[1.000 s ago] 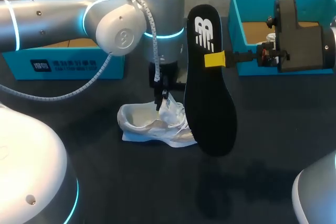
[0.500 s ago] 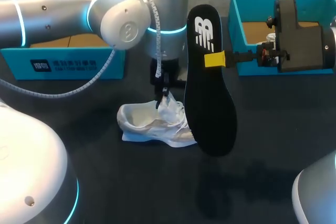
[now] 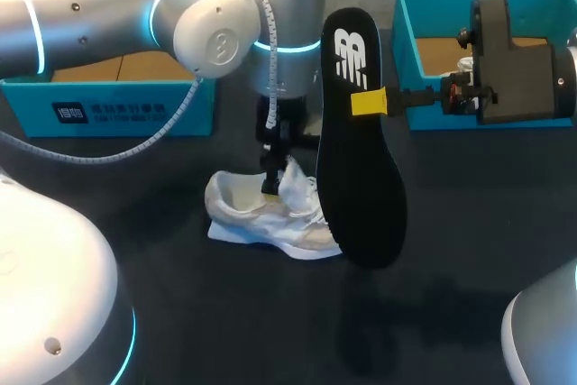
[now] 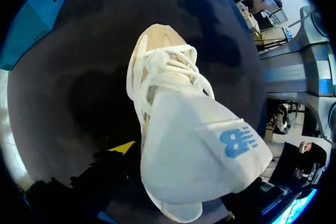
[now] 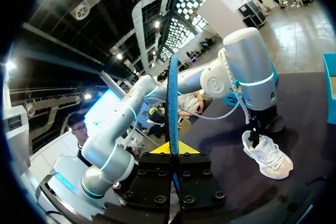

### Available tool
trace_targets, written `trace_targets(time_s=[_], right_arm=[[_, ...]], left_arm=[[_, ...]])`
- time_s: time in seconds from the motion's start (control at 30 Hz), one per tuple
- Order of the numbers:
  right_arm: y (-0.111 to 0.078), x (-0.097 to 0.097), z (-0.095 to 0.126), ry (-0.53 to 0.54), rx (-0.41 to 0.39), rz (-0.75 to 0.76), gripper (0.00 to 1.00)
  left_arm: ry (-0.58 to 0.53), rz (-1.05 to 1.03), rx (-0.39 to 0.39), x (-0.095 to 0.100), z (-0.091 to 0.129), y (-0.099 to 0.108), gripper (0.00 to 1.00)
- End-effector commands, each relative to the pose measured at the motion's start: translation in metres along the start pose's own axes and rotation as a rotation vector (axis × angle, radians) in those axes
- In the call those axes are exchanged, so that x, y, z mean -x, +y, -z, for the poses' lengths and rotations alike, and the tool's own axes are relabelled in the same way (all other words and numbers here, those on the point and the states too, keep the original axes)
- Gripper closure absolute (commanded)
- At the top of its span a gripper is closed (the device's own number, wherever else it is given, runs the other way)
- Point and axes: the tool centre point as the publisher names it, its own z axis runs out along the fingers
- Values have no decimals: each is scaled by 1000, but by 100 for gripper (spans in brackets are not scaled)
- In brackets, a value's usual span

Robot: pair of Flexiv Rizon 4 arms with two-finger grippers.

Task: Take the shoe out of the shoebox, open the shoe tongue, remove and reinsert the insole, then place the shoe into the shoebox

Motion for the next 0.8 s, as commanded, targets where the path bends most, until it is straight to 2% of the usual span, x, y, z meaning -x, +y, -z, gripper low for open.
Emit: trace_targets(time_s=[0.03, 0.43, 0.8], right_arm=[[-4, -9, -4, -12, 12, -1, 100], [-4, -9, -4, -12, 12, -1, 100], [-4, -9, -4, -12, 12, -1, 100]], left_arm=[[-6, 0, 2, 2, 1, 0, 0], [-101, -27, -17, 6, -2, 11, 0], [-157, -53, -108, 18, -9, 23, 0]])
